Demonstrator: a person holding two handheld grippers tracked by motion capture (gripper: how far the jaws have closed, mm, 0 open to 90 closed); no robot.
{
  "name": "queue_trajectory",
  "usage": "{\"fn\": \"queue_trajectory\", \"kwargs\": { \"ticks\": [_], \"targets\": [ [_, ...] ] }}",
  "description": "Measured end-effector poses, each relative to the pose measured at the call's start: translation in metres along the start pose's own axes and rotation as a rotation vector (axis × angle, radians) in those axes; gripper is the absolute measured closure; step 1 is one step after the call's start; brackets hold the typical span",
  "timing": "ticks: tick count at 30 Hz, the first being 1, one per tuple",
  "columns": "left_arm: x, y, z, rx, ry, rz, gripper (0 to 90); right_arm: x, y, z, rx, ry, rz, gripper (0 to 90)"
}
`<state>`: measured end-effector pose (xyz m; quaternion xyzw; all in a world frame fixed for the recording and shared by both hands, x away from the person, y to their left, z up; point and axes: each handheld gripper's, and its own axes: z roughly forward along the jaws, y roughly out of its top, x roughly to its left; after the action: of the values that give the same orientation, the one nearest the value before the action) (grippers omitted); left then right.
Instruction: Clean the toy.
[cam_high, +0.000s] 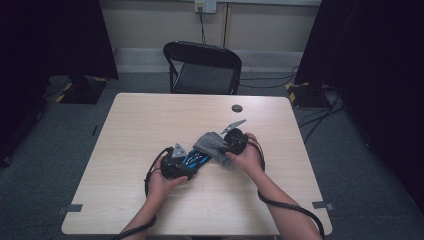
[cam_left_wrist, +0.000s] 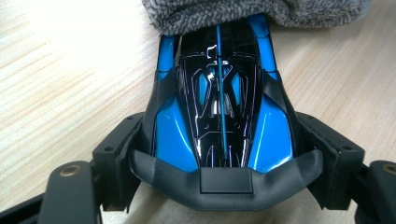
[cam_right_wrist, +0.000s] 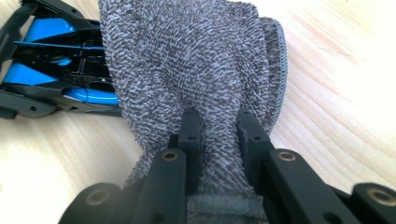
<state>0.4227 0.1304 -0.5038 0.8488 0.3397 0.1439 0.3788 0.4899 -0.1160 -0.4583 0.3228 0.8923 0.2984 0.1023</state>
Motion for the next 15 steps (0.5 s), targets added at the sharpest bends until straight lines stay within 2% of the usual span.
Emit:
{"fn": "queue_trajectory", "kwargs": {
  "ticks": [15],
  "targets": [
    [0.0000,0.0000,0.0000,0.000,0.000,-0.001,24.2,-0.0086,-0.0018,0.0062,0.007,-0.018,0.025,74.9]
  ]
}}
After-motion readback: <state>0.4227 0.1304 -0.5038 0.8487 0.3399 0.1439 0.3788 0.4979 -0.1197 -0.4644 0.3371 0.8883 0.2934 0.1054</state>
